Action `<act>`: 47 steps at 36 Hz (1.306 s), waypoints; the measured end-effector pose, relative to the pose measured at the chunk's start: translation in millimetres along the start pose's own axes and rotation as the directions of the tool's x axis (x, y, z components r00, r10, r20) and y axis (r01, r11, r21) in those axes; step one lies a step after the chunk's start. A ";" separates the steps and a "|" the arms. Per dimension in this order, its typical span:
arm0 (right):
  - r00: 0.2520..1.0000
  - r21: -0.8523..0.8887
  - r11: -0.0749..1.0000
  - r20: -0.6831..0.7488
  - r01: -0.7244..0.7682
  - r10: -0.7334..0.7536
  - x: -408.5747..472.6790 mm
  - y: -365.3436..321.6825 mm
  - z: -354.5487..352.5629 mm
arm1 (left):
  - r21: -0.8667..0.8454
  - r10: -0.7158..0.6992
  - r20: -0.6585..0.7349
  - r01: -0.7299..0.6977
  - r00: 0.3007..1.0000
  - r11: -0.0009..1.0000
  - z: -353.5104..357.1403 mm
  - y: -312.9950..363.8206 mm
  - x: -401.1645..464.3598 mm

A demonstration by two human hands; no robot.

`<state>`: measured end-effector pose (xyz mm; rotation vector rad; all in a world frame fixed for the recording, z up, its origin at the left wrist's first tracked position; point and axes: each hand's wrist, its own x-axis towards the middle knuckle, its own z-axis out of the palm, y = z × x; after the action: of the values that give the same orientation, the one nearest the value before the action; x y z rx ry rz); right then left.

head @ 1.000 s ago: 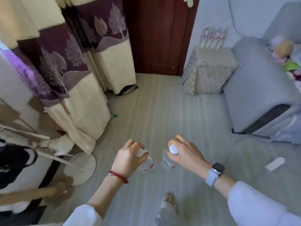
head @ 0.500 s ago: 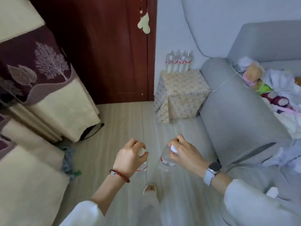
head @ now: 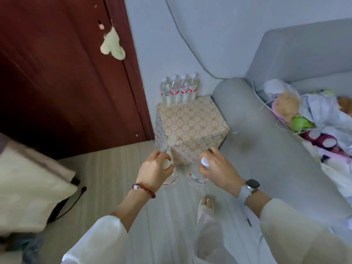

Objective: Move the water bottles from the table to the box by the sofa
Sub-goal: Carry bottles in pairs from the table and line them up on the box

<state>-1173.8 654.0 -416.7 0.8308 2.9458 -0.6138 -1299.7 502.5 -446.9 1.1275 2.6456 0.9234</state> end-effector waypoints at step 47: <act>0.978 0.309 0.933 0.031 0.186 -0.205 569.0 78.9 89.1 | -0.208 -0.398 0.041 0.397 0.917 0.894 155.7 -159.8 495.6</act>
<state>-1629.8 965.7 -598.0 0.5193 2.9397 -1.1083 -1700.4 834.1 -604.8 0.5063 2.5551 1.0810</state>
